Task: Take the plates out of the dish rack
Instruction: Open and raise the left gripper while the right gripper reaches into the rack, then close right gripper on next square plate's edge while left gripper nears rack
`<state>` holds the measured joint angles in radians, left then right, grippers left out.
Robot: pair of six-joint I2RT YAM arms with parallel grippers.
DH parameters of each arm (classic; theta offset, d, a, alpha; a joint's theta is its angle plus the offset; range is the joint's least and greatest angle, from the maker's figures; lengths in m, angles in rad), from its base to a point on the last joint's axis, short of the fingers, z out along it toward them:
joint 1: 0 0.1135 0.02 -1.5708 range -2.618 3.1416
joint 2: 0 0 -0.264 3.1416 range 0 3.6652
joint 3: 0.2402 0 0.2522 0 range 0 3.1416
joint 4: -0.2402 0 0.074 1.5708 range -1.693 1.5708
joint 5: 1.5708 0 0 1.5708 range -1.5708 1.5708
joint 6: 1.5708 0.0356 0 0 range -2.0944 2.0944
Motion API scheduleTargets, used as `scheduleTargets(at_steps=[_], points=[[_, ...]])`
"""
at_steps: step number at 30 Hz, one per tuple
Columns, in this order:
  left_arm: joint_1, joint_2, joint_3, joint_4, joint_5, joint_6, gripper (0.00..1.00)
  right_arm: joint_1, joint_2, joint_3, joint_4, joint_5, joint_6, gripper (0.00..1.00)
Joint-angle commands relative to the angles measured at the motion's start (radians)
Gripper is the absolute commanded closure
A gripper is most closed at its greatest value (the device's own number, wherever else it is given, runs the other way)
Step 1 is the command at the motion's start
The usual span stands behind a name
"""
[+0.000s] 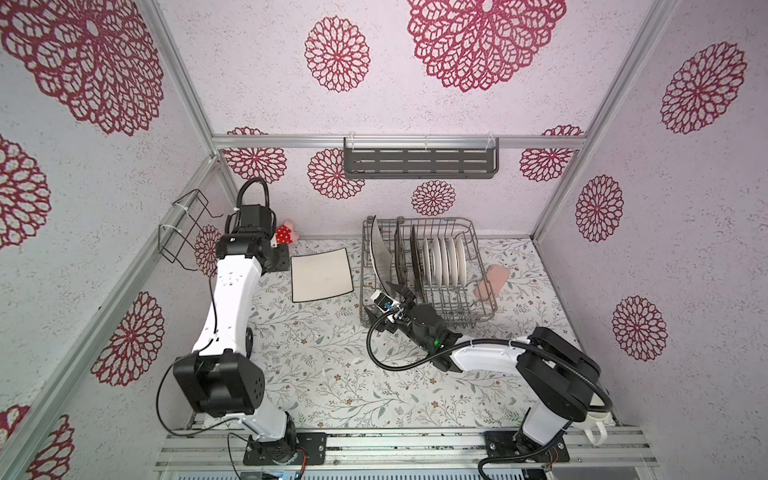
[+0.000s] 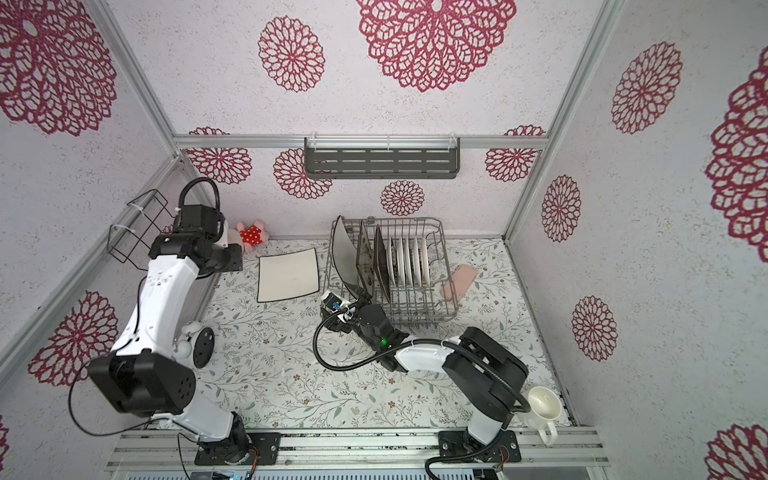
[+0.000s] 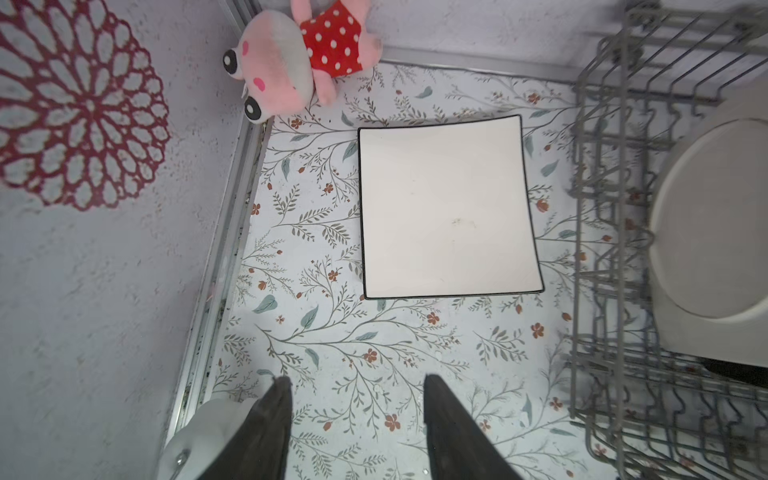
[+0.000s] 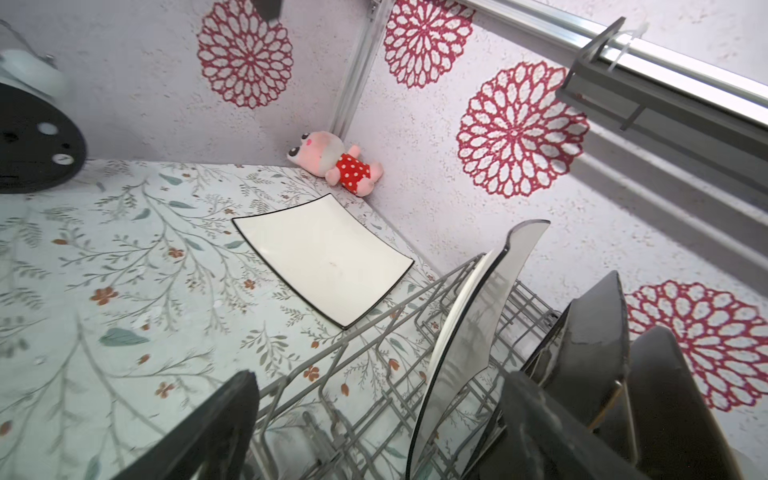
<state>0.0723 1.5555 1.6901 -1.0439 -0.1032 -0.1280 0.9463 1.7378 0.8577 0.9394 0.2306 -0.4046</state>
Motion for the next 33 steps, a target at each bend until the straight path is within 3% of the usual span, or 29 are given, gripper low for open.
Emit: scheduleTargets(at_steps=[1, 4, 12, 23, 33], points=[[0.006, -0.051, -0.049, 0.062, 0.091, -0.006, 0.45, 0.007, 0.037, 0.066, 0.168, 0.094, -0.048, 0.05], [0.006, -0.106, -0.075, 0.073, 0.115, -0.014, 0.44, 0.008, 0.068, 0.101, 0.166, 0.090, -0.061, 0.04], [0.007, -0.196, -0.094, 0.076, 0.166, -0.034, 0.42, 0.009, 0.178, 0.173, 0.250, 0.225, -0.121, 0.05], [0.007, -0.369, -0.196, 0.172, 0.355, -0.027, 0.39, -0.022, 0.289, 0.237, 0.325, 0.292, -0.071, 0.11], [0.007, -0.449, -0.270, 0.292, 0.616, -0.018, 0.35, -0.053, 0.346, 0.276, 0.317, 0.288, -0.037, 0.21]])
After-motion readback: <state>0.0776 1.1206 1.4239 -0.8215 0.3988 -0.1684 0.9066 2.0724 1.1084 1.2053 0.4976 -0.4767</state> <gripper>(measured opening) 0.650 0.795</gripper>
